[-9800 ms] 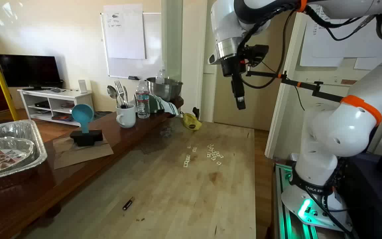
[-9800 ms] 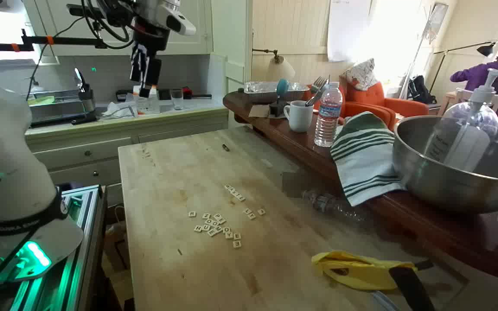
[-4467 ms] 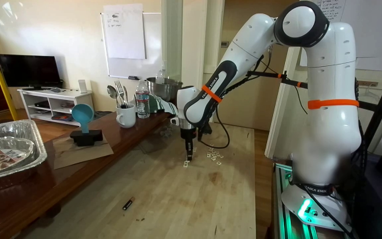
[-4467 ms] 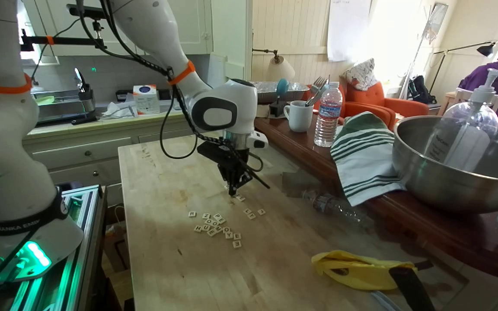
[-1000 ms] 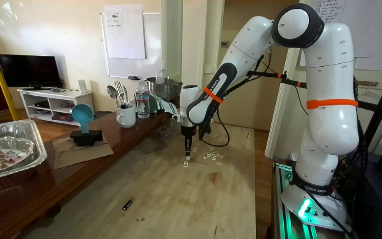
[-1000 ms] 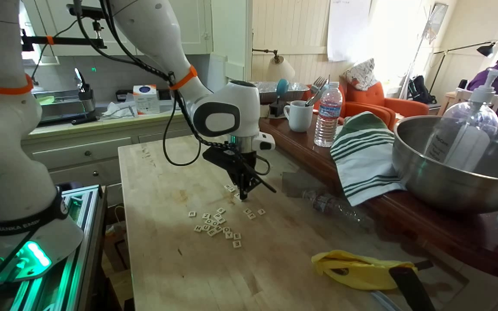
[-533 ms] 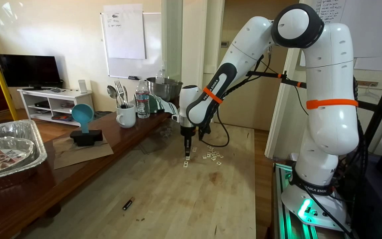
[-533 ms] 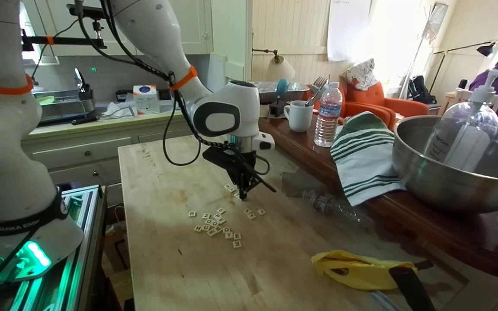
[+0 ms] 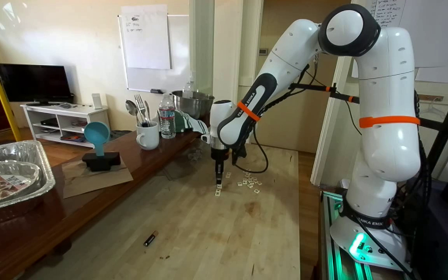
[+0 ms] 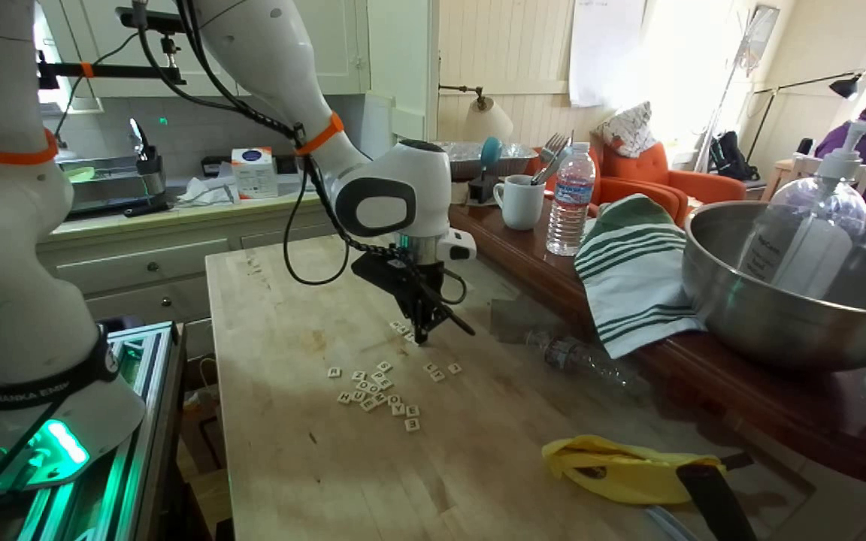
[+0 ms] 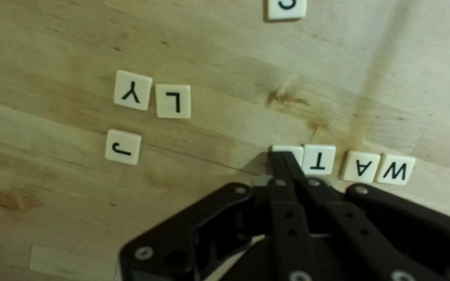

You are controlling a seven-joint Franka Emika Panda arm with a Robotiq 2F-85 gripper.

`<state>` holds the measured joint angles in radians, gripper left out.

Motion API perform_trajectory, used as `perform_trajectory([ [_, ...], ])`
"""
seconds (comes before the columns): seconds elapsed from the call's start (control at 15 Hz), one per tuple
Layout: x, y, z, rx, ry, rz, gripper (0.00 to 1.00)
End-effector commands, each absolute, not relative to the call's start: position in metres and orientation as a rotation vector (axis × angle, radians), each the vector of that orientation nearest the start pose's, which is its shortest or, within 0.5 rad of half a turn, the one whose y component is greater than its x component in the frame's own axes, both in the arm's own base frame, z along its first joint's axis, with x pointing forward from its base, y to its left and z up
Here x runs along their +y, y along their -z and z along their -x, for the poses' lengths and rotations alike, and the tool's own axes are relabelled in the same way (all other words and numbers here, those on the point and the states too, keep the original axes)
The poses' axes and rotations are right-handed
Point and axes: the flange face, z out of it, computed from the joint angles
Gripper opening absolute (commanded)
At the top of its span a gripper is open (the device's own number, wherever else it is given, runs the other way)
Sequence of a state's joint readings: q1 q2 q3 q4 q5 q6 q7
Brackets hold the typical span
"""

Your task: Remove the tile letter s from the word, then move the two right tile letters to the left, then add tile letter r to the word

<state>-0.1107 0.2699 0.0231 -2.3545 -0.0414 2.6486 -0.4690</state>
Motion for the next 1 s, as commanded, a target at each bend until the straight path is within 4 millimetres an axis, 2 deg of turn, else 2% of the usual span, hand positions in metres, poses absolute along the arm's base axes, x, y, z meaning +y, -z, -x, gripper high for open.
perform_trajectory([
  [0.0, -0.0416, -0.2088, -0.5117, -0.629, 0.006, 3.067, 0.0],
  [0.93, -0.0371, -0.2095, -0.5104, -0.557, -0.001, 3.05, 0.0],
])
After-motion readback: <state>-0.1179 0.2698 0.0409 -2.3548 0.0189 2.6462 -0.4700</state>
